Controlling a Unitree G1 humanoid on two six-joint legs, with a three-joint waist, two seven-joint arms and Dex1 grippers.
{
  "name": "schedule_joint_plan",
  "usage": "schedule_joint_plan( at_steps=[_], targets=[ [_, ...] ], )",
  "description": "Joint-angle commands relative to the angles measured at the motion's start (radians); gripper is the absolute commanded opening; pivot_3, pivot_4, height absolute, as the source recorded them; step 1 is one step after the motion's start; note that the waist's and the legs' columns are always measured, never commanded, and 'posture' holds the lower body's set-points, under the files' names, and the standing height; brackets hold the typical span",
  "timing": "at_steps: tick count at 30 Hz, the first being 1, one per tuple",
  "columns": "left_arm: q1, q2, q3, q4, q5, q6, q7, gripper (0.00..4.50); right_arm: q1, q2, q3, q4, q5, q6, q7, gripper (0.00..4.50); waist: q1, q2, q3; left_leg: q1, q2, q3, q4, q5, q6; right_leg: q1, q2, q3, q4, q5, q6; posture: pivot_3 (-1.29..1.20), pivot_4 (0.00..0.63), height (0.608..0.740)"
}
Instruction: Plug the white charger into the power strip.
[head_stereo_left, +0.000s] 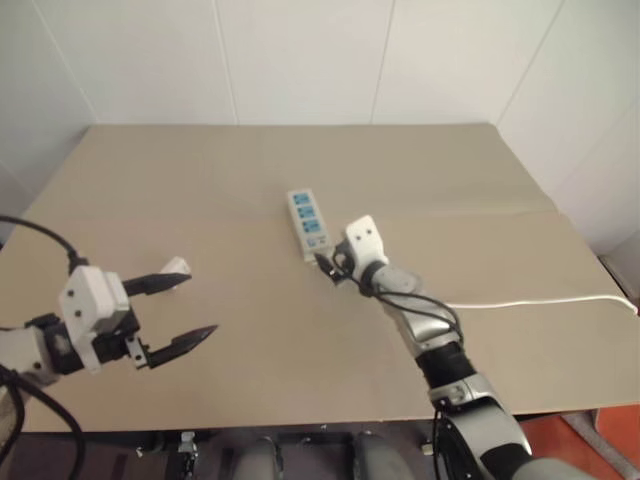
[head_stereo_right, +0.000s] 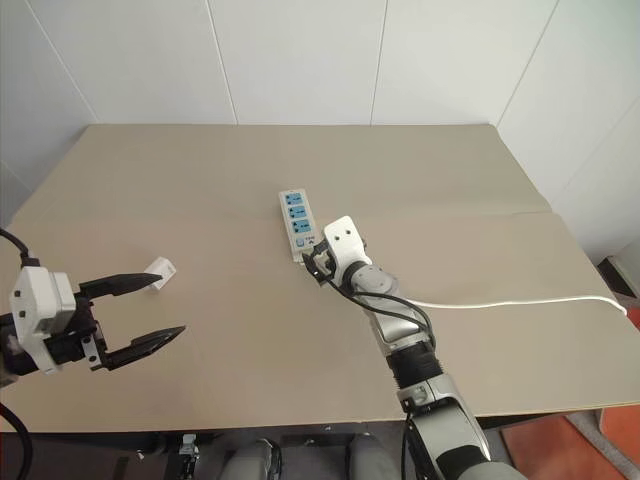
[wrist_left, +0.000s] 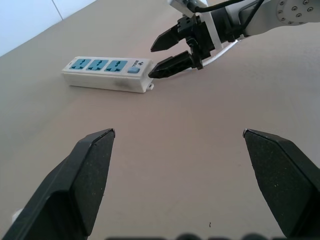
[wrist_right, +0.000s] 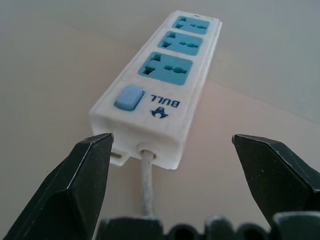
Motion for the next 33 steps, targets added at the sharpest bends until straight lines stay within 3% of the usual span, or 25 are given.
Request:
schedule_joint_plan(
  at_steps=[1,3,6,17,27,31,33],
  targets=[
    [0.004,0.001,0.015,-0.024,-0.008,-0.015,0.008,4.5,0.022,-0.014,0.03,-0.055,-0.005,0.029,0.049,4.49,0.0,0.0,0.0,0.0,0.0,0.0,0.0,0.0,0.0,0.0,0.0,0.0,0.0,0.0,0.0,0.0,0.15,0.74],
    [0.002,0.002,0.012,-0.022,-0.007,-0.017,0.008,4.5,0.024,-0.011,0.036,-0.051,-0.007,0.033,0.059,4.49,-0.001,0.0,0.0,0.001,0.0,0.0,0.0,0.0,0.0,0.0,0.0,0.0,0.001,0.0,0.0,0.0,0.15,0.74],
    [0.0,0.004,0.009,-0.02,-0.004,-0.019,0.008,4.5,0.024,-0.009,0.039,-0.05,-0.003,0.031,0.079,3.92,-0.006,0.0,0.0,0.001,0.0,0.0,0.0,0.0,0.0,0.0,0.001,0.0,0.002,0.0,0.0,0.0,0.15,0.74],
    [-0.002,0.003,0.006,-0.017,0.001,-0.025,0.015,4.5,0.03,-0.05,0.042,-0.071,-0.004,0.032,0.147,0.16,-0.011,0.0,0.0,0.001,0.0,0.0,0.0,0.0,0.0,0.0,0.001,0.0,0.002,0.0,0.0,0.0,0.15,0.74],
    [-0.011,0.011,-0.005,-0.008,0.0,-0.026,0.007,4.5,0.297,-0.362,-0.041,-0.358,0.201,-0.134,0.565,0.16,0.004,0.0,0.0,0.0,0.0,0.0,0.0,-0.001,0.001,0.002,0.0,0.0,-0.002,0.0,0.0,0.0,0.15,0.74],
    [-0.029,0.014,-0.023,0.002,0.006,-0.028,0.004,4.5,0.322,-0.4,-0.041,-0.322,0.169,-0.171,0.562,0.16,-0.005,0.0,0.0,0.004,0.001,0.001,0.0,-0.001,0.001,0.004,0.001,0.001,0.0,0.0,0.0,0.0,0.15,0.74],
    [-0.034,0.014,-0.026,0.006,0.008,-0.029,0.0,4.5,0.316,-0.385,-0.044,-0.3,0.153,-0.179,0.525,0.75,-0.007,0.0,0.0,0.006,0.001,0.002,0.0,-0.001,0.001,0.004,0.002,0.001,0.001,0.0,0.0,0.0,0.15,0.74]
  ],
)
